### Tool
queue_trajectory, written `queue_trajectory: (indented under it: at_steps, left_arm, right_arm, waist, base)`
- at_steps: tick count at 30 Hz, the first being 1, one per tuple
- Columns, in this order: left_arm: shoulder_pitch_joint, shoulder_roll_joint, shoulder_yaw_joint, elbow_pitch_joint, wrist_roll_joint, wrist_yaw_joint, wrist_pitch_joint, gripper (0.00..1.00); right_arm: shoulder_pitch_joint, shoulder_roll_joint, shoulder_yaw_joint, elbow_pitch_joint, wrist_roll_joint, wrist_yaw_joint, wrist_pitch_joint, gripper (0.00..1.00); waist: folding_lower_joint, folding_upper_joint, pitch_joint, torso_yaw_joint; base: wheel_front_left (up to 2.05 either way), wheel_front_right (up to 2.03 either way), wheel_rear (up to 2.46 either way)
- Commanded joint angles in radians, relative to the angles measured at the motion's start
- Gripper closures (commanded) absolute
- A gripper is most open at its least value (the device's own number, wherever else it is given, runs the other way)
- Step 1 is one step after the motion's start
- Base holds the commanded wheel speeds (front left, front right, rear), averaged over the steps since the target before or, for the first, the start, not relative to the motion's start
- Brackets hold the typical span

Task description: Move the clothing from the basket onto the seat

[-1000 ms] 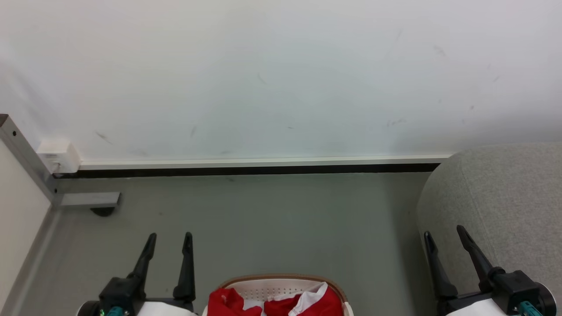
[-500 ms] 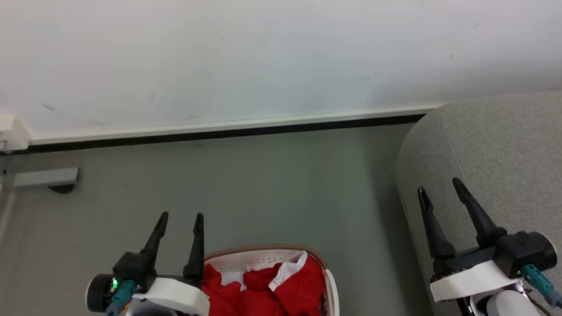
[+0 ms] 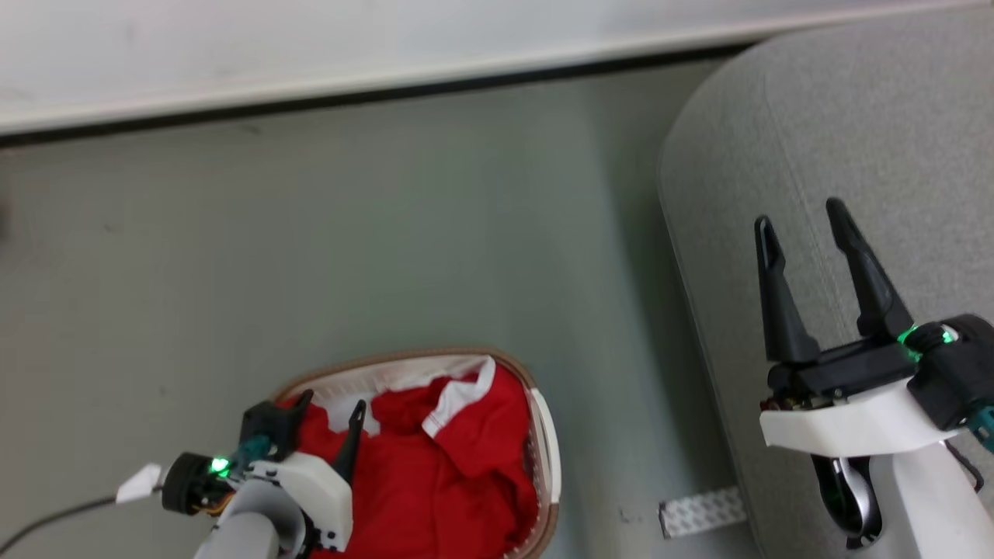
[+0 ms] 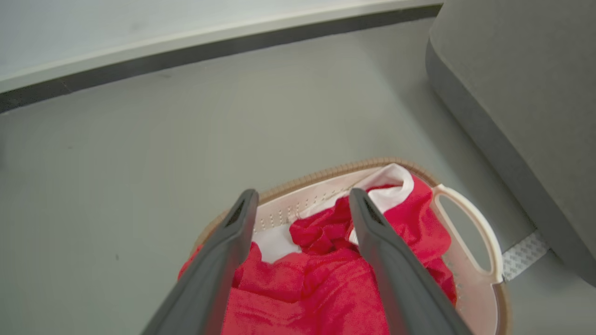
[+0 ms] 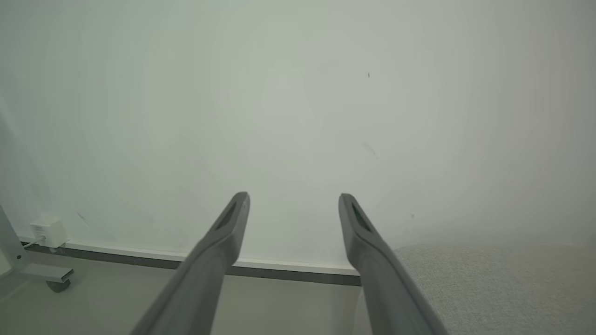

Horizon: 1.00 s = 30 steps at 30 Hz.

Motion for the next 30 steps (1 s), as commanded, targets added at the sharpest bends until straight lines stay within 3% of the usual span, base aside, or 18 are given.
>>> queue_trajectory:
  at_steps: [1,14,27,28,29,30]
  left_arm:
    - [-0.04,0.016,-0.012,0.038,0.015,-0.005,0.01,0.0]
    - [-0.265,0.042,-0.197,0.381,-0.013,-0.026,0.193,0.0]
    - [-0.321,0.074,-0.373,0.464,-0.11,-0.027,0.337,0.0]
    - [-0.323,0.075,-0.38,0.465,-0.117,-0.027,0.337,0.55]
    - [-0.327,0.074,-0.383,0.464,-0.128,-0.027,0.329,1.0]
    - [-0.329,0.071,-0.387,0.464,-0.14,-0.027,0.325,1.0]
  right_arm:
    - [-0.026,-0.002,-0.006,-0.009,0.006,-0.002,0.0,0.0]
    - [-0.134,0.02,-0.021,-0.064,0.053,-0.002,0.0,0.0]
    - [-0.167,0.021,-0.018,-0.065,0.109,-0.002,0.0,0.0]
    - [-0.168,0.021,-0.017,-0.063,0.109,-0.002,0.0,0.0]
    - [-0.168,0.021,-0.018,-0.061,0.11,-0.002,0.0,0.0]
    - [-0.167,0.021,-0.02,-0.058,0.11,-0.002,0.0,0.0]
  waist:
    - [-0.0002,0.0,0.094,-0.045]
    - [-0.0002,0.0,0.339,-0.138]
    - [-0.0002,0.0,0.431,-0.176]
    - [-0.0002,0.0,0.432,-0.176]
    - [-0.0002,0.0,0.432,-0.174]
    - [-0.0002,0.0,0.429,-0.172]
  base:
    - [0.0,0.0,0.0]
    - [0.0,0.0,0.0]
    - [0.0,0.0,0.0]
    - [0.0,0.0,0.0]
    - [0.0,0.0,0.0]
    - [0.0,0.0,0.0]
